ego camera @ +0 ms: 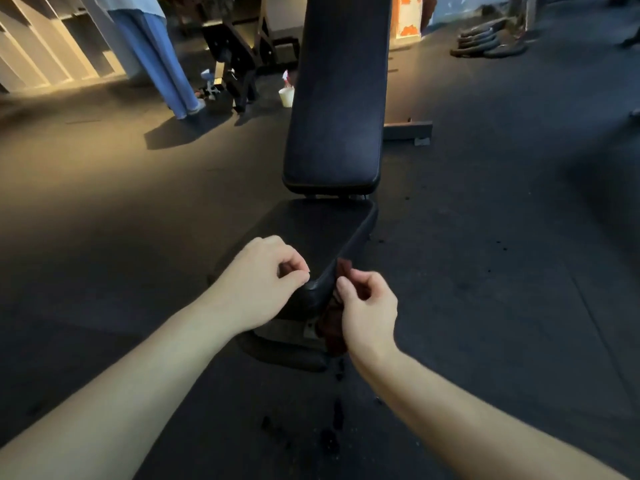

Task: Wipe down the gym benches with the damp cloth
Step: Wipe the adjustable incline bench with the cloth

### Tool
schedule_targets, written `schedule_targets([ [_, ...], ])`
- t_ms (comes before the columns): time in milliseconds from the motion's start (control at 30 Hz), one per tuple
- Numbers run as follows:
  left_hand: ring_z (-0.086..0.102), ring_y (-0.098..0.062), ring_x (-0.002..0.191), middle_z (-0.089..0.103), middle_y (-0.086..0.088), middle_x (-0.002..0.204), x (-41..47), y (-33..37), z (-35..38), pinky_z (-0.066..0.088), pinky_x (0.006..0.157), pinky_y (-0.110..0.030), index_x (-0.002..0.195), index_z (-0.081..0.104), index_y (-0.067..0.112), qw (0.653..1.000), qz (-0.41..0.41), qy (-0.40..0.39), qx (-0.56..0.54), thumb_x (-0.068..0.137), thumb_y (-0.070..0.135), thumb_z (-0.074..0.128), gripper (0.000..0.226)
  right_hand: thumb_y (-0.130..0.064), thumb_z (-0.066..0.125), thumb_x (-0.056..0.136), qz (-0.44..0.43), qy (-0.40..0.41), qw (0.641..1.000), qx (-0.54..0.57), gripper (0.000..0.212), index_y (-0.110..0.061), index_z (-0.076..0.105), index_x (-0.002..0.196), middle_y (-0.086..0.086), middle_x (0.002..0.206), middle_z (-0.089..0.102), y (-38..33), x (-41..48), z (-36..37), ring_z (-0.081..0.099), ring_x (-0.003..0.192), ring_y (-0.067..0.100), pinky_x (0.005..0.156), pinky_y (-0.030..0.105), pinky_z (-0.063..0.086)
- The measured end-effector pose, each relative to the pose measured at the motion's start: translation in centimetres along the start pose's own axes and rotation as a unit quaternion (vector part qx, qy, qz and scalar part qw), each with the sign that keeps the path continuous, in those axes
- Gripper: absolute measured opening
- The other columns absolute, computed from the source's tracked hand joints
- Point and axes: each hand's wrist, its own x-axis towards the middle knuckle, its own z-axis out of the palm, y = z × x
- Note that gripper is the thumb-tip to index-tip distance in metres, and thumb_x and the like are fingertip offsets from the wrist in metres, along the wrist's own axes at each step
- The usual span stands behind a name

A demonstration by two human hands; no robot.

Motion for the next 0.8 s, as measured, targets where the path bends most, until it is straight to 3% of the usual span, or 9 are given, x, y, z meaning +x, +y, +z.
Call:
schedule_targets([
  [100, 0.053, -0.005, 0.094, 0.057, 0.017, 0.095, 0.5, 1.0, -2.2, 0.047, 0.094, -0.034, 0.101, 0.073, 0.035, 0.995, -0.028, -0.091, 0.029, 0.094, 0.029, 0.066, 0.012, -0.010, 0.070, 0.095, 0.069, -0.050, 0.996, -0.014, 0.014, -0.023, 0.074, 0.096, -0.007, 0.090, 0.077, -3.8, -2.3, -1.3, 0.073, 0.087, 0.007, 0.080, 0.025, 0.058],
  [167, 0.055, -0.006, 0.096, 0.058, 0.017, 0.102, 1.1, 2.5, -4.8, 0.048, 0.097, -0.035, 0.119, 0.070, 0.031, 0.985, -0.051, -0.158, 0.046, 0.094, 0.031, 0.067, 0.025, -0.008, 0.069, 0.096, 0.105, -0.076, 0.992, 0.001, 0.014, -0.020, 0.075, 0.100, -0.003, 0.092, 0.079, -8.1, -2.6, -2.2, 0.075, 0.089, 0.013, 0.080, 0.028, 0.059],
  [300, 0.060, -0.002, 0.098, 0.057, 0.018, 0.125, 3.2, 8.5, -12.9, 0.047, 0.085, -0.017, 0.147, 0.047, 0.033, 0.968, -0.097, -0.220, -0.072, 0.091, 0.033, 0.072, 0.062, -0.009, 0.066, 0.099, 0.151, -0.138, 0.978, 0.048, 0.013, -0.013, 0.072, 0.109, 0.008, 0.101, 0.079, -20.5, -1.8, -3.5, 0.075, 0.098, 0.026, 0.085, 0.037, 0.060],
  [367, 0.063, -0.002, 0.098, 0.061, 0.018, 0.122, 4.7, 12.5, -17.8, 0.046, 0.084, -0.016, 0.144, 0.050, 0.037, 0.954, -0.114, -0.231, -0.151, 0.089, 0.031, 0.075, 0.060, -0.010, 0.066, 0.099, 0.164, -0.175, 0.970, 0.046, 0.012, -0.011, 0.071, 0.110, 0.013, 0.103, 0.078, -27.3, -1.5, -4.2, 0.074, 0.099, 0.033, 0.089, 0.043, 0.060],
  [500, 0.068, 0.002, 0.094, 0.075, 0.014, 0.101, 7.8, 20.6, -27.8, 0.050, 0.089, -0.021, 0.114, 0.073, 0.033, 0.949, -0.111, -0.207, -0.211, 0.089, 0.022, 0.077, 0.028, -0.012, 0.065, 0.100, 0.223, -0.210, 0.948, 0.087, 0.015, -0.006, 0.070, 0.112, 0.022, 0.107, 0.075, -40.5, -0.5, -5.6, 0.073, 0.092, 0.027, 0.086, 0.042, 0.058],
  [633, 0.067, -0.004, 0.090, 0.074, 0.010, 0.094, 10.0, 28.2, -35.5, 0.048, 0.079, -0.021, 0.095, 0.075, 0.025, 0.950, -0.140, -0.190, -0.203, 0.087, 0.037, 0.079, 0.015, -0.023, 0.075, 0.091, 0.252, -0.230, 0.931, 0.130, 0.033, -0.003, 0.067, 0.116, 0.014, 0.103, 0.074, -51.2, 0.4, -8.0, 0.073, 0.093, 0.024, 0.080, 0.034, 0.060],
  [733, 0.062, -0.005, 0.079, 0.069, 0.008, 0.087, 11.2, 32.8, -39.4, 0.042, 0.068, -0.021, 0.089, 0.072, 0.022, 0.952, -0.135, -0.208, -0.179, 0.088, 0.044, 0.076, 0.022, -0.023, 0.087, 0.077, 0.209, -0.273, 0.939, 0.032, 0.046, -0.007, 0.066, 0.115, 0.011, 0.107, 0.075, -56.6, 1.5, -10.3, 0.074, 0.098, 0.025, 0.088, 0.036, 0.060],
  [800, 0.061, -0.005, 0.077, 0.067, 0.007, 0.086, 12.2, 35.2, -41.1, 0.041, 0.065, -0.020, 0.089, 0.071, 0.020, 0.952, -0.119, -0.225, -0.168, 0.089, 0.042, 0.075, 0.022, -0.018, 0.088, 0.079, 0.162, -0.294, 0.939, -0.077, 0.039, -0.012, 0.068, 0.113, 0.010, 0.109, 0.076, -59.1, 2.7, -11.7, 0.074, 0.101, 0.026, 0.092, 0.038, 0.060],
])
